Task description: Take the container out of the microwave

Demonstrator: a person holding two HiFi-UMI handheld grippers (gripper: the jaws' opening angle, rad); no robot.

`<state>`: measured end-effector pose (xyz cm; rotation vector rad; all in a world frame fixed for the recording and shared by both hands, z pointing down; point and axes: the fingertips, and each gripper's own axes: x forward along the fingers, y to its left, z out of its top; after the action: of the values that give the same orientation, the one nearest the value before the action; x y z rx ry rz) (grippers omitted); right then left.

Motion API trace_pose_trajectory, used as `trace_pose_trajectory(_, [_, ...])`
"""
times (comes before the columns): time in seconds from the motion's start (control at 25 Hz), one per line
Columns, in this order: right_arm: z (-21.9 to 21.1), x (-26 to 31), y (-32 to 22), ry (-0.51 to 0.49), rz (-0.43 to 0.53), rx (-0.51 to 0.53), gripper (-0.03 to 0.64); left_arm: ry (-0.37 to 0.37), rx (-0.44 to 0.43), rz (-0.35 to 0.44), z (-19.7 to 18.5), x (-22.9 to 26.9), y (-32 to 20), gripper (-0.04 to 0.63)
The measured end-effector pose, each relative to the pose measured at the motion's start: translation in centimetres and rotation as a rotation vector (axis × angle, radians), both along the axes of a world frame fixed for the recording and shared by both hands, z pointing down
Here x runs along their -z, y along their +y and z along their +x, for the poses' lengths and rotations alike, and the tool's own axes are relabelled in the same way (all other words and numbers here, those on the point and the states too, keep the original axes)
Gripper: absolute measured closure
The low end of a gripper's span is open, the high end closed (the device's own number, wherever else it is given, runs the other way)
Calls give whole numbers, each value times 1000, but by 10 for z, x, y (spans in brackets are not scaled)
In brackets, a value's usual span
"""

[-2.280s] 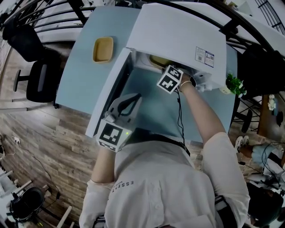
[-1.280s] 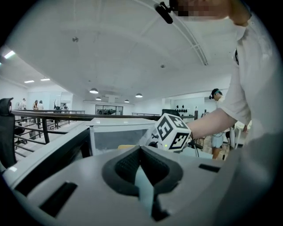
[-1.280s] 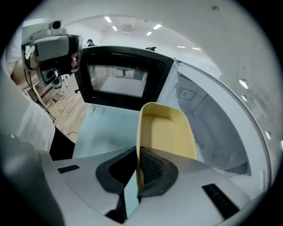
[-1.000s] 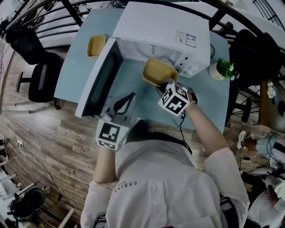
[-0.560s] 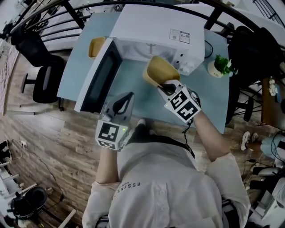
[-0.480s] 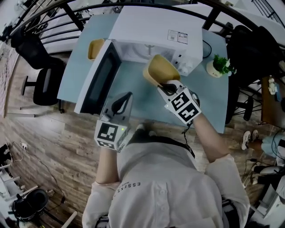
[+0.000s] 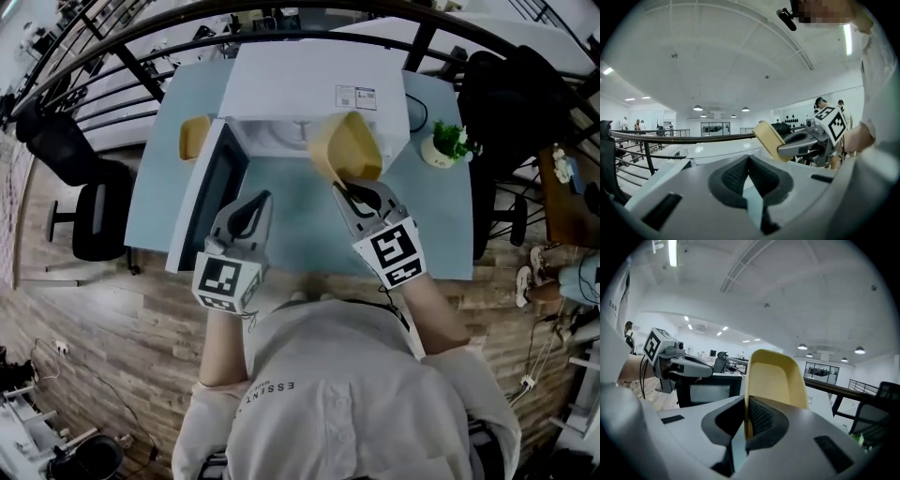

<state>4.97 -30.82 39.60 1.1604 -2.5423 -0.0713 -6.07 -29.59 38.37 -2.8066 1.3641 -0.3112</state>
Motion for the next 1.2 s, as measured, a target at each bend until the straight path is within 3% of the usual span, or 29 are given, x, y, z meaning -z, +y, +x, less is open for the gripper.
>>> trace_pose_trajectory(0.4, [2, 43, 7, -151, 191, -102, 590, 23, -57, 52, -10, 29, -20, 594])
trace_pose_trajectory(0.68, [9, 59, 13, -226, 258, -178, 591, 48, -97, 86, -12, 47, -13, 594])
trace_pose_trajectory(1.2, [7, 57, 6, -193, 244, -215, 592, 75, -111, 72, -19, 43, -12, 594])
